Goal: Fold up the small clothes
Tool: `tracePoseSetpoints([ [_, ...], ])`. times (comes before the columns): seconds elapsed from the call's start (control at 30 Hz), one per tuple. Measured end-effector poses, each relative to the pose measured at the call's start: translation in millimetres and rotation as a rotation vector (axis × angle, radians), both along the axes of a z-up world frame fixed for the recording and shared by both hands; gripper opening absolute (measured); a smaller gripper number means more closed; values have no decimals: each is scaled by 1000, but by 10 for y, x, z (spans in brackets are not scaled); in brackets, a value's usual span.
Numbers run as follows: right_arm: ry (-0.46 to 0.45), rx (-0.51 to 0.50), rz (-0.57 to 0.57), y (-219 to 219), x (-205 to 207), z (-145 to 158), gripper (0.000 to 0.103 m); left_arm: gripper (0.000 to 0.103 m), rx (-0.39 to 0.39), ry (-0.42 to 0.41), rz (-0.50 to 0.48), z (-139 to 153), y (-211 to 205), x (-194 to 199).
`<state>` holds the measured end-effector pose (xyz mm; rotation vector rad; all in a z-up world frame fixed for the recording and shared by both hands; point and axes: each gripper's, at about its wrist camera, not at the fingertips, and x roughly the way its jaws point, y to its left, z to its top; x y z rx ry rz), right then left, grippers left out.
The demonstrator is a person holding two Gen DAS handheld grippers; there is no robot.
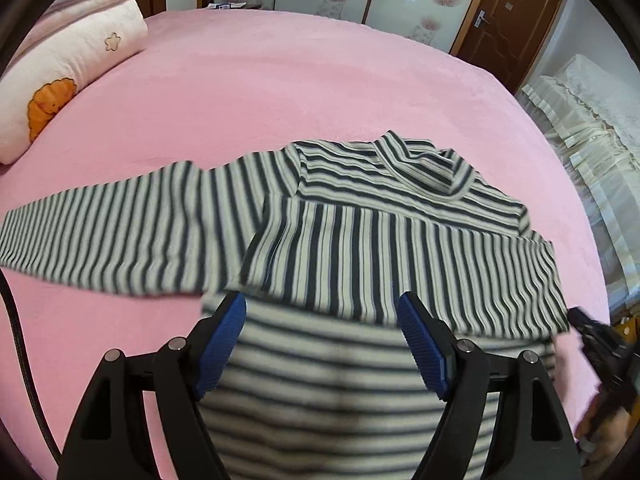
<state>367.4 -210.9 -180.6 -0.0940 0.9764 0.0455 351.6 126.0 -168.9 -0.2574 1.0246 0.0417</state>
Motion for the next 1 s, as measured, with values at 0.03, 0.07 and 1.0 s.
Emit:
tracePoseSetpoints([
  [0.03,25,-1,-17,-51,9,-82,13,77,0,0,-3,39,17,-82],
  [0.07,58,-1,-41,-90,12,-192,13,77,5,3,-6,73,34,-165],
  [1.0,-72,96,4,693,-1717,975,13,84,76,-64,-116,629,138,-1312],
])
